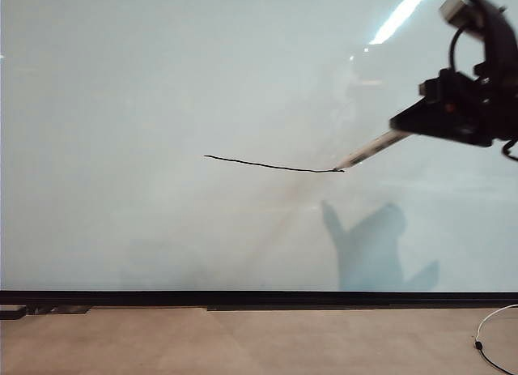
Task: Pick up the pen on the shelf to the right of the whiteboard and draw a straight line.
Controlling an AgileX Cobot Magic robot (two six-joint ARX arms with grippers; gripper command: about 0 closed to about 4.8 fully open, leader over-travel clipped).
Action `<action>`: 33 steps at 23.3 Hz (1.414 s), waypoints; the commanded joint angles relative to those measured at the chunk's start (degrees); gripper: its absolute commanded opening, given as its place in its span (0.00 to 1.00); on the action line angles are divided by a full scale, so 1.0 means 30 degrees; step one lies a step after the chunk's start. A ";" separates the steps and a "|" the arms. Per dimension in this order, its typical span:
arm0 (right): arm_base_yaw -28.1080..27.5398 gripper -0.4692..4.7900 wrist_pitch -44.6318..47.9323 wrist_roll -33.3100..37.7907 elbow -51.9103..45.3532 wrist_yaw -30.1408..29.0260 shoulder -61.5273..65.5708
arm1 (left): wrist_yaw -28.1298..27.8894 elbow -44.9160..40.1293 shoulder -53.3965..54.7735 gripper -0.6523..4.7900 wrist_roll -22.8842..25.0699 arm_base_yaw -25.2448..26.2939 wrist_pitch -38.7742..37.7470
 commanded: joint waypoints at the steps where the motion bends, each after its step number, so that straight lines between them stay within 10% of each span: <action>1: -0.0204 0.08 -0.1209 -0.0619 -0.0379 0.1545 -0.1450 | 0.0044 0.0066 0.0000 0.11 0.0036 -0.0007 0.0131; 33: -0.0386 0.08 -1.7078 -0.2907 -0.3810 0.8364 -2.1974 | 0.0044 0.0066 0.0000 0.11 0.0036 -0.0007 0.0131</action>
